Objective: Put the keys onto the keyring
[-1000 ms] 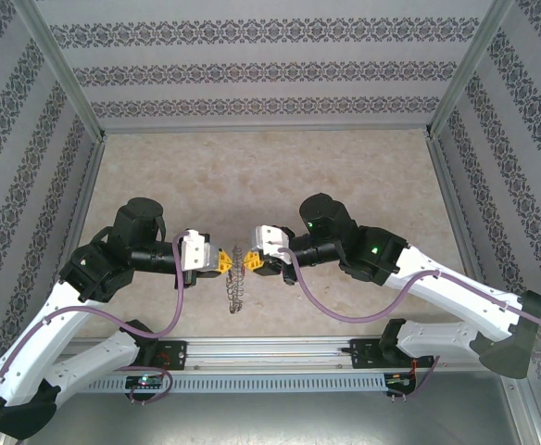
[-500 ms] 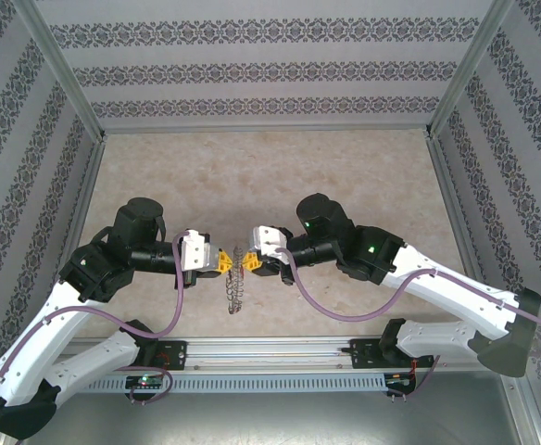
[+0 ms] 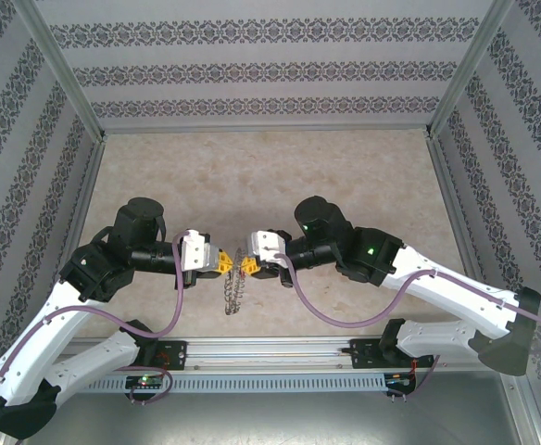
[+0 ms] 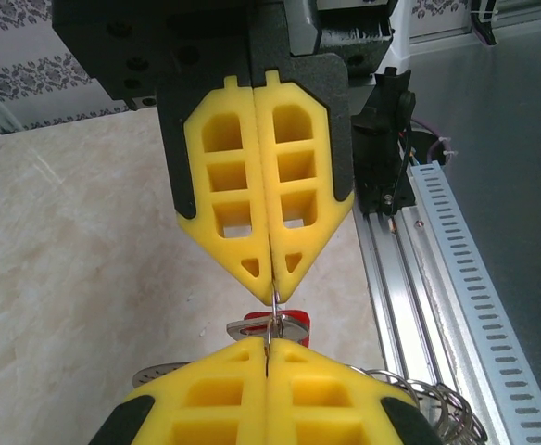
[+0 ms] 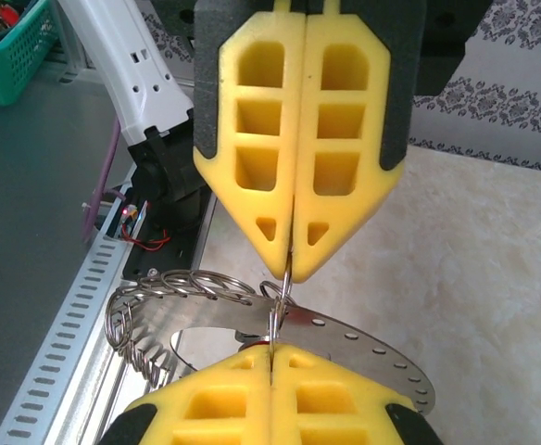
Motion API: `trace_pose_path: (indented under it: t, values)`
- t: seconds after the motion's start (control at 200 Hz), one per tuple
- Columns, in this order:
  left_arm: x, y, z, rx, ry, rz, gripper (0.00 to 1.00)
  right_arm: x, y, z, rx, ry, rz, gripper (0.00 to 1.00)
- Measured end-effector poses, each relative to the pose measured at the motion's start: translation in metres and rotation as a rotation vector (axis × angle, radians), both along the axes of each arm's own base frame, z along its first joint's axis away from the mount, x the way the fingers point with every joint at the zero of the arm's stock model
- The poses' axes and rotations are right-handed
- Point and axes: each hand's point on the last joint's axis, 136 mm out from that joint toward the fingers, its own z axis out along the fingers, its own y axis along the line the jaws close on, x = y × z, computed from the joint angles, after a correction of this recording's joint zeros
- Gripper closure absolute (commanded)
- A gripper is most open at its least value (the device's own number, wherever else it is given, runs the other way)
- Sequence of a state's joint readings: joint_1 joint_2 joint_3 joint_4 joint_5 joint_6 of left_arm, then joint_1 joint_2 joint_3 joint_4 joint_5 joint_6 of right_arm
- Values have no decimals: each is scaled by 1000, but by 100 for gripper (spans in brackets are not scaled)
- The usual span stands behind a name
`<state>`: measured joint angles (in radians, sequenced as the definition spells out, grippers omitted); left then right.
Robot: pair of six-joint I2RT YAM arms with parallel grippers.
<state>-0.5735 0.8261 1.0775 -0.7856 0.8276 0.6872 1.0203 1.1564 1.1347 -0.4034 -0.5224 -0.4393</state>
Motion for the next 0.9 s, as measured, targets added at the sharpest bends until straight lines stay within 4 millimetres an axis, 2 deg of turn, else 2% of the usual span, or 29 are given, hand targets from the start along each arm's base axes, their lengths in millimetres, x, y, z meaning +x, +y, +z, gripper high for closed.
trace_pose_path:
  t: [0.26, 0.689, 0.744, 0.899]
  values:
    - [2, -1, -1, -1, 21, 3, 100, -3, 2, -5, -26, -63, -2, 100]
    - [3, 0, -2, -2, 28, 10, 100, 3, 3, -6, -63, -218, -62, 100]
    - [4, 0, -2, -2, 29, 13, 100, 5, 3, -5, -67, -236, -72, 91]
    - [6, 0, 0, -7, 28, 20, 100, 9, -2, -4, -72, -272, -98, 76]
